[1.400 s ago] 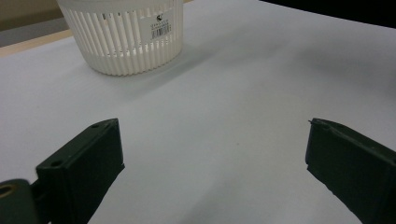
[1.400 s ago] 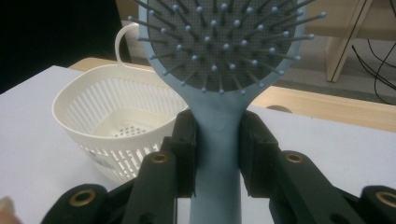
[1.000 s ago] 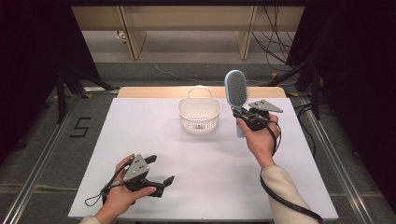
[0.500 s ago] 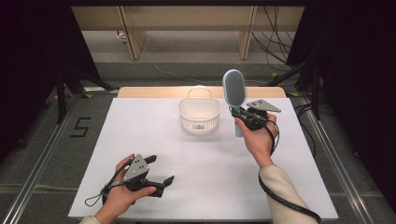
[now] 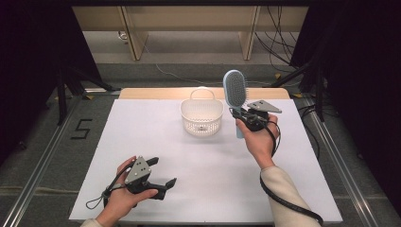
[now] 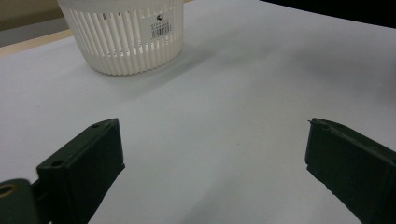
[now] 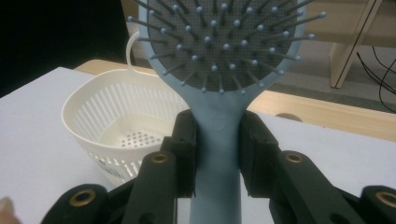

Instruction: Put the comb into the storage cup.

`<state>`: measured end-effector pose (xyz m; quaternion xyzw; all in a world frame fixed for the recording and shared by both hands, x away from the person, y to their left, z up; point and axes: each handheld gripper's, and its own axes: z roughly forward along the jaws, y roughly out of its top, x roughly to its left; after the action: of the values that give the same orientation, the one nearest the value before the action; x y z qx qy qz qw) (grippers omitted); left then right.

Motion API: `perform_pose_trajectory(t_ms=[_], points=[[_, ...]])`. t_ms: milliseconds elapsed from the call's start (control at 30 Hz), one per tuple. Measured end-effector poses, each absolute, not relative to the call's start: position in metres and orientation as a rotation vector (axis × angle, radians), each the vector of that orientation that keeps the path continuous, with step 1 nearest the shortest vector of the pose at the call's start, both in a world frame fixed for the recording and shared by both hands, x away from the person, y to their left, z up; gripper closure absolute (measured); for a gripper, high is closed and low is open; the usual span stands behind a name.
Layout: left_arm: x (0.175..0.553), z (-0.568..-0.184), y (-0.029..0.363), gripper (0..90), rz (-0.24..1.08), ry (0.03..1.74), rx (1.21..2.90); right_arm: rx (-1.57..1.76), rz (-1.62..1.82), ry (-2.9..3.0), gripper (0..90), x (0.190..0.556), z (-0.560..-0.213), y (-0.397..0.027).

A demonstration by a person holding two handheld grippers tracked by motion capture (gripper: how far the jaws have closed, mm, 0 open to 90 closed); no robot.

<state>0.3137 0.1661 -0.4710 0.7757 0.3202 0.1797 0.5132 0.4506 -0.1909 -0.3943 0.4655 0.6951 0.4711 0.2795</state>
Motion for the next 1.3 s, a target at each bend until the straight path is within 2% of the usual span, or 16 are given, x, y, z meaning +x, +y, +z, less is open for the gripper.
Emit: perform_pose_trajectory(t_ms=[1300], points=[[0.3138, -0.4712, 0.1662, 3.9, 0.432, 0.770, 1.867, 1.234, 1.293, 1.850, 70.3, 0.4549, -0.3867, -0.1811]])
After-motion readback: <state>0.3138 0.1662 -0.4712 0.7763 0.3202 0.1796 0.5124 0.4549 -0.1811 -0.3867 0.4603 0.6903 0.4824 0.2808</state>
